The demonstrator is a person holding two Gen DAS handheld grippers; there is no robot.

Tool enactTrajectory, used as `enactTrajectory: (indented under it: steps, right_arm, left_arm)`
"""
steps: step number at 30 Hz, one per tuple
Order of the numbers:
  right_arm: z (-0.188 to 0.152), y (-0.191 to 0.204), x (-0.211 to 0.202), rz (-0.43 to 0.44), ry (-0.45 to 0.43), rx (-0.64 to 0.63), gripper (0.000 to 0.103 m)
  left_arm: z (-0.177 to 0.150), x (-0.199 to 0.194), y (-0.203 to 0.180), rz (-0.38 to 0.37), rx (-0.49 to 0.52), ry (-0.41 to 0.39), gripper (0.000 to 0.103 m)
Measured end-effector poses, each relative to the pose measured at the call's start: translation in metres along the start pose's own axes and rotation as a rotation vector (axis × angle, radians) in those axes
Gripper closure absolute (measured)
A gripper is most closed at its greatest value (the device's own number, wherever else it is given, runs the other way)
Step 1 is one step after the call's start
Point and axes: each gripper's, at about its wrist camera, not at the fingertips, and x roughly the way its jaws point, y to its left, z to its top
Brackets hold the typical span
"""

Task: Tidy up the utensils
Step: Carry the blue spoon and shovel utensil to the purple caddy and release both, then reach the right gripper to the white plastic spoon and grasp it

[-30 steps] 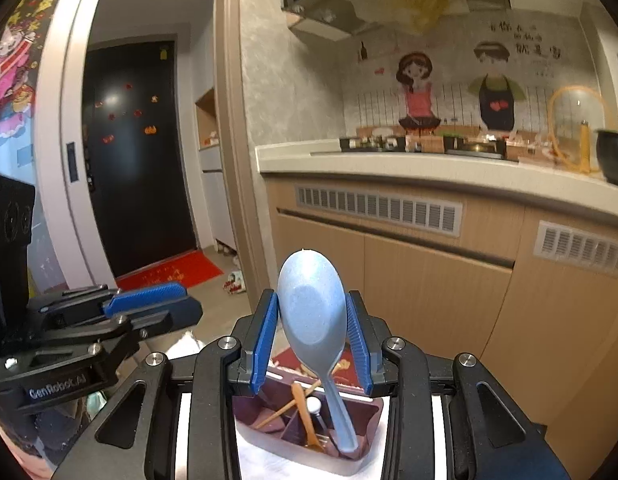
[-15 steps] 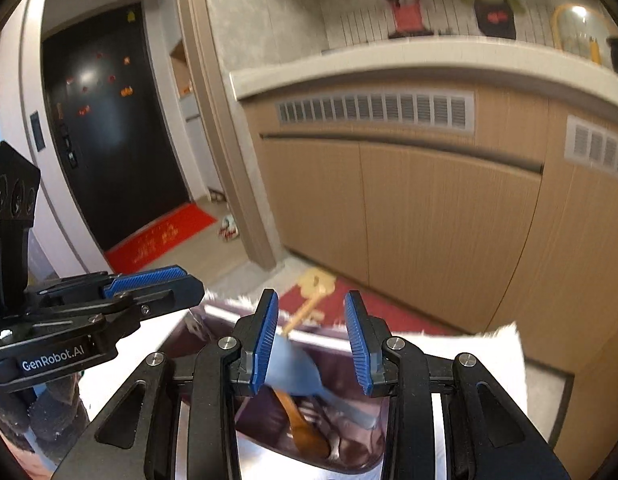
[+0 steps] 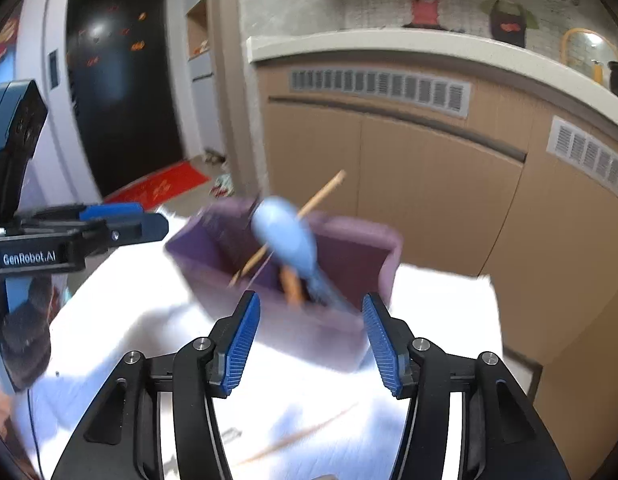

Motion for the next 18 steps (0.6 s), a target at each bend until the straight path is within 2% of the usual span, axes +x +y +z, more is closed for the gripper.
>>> enactTrajectory:
  steps: [3,7,11,15,18]
  right_arm:
    - [-0.027,0.022,-0.007,0.034,0.053,-0.068,0.045]
    - [-0.057,0.043,-0.021,0.044,0.061,-0.118,0.045]
    - [-0.083,0.047,-0.032,0.059,0.069,-0.100,0.043]
    - [-0.106,0.044,-0.040,0.035,0.103,-0.066,0.043]
    - [-0.119,0.043,-0.047,0.018,0.118,-0.065,0.043]
  left_arm:
    - [-0.027,-0.011,-0.003,-0.033,-0.028,0.045,0.040]
    - [-0.064,-0.038,-0.016,-0.037,-0.053,0.019,0.038]
    - [-0.099,-0.061,-0.036,-0.081,-0.091,-0.010,0.034]
    - [-0.125,-0.068,-0.054,-0.165,-0.126,0.046,0.034]
    - [-0.132,-0.077,-0.053,-0.135,-0.099,0.056,0.034]
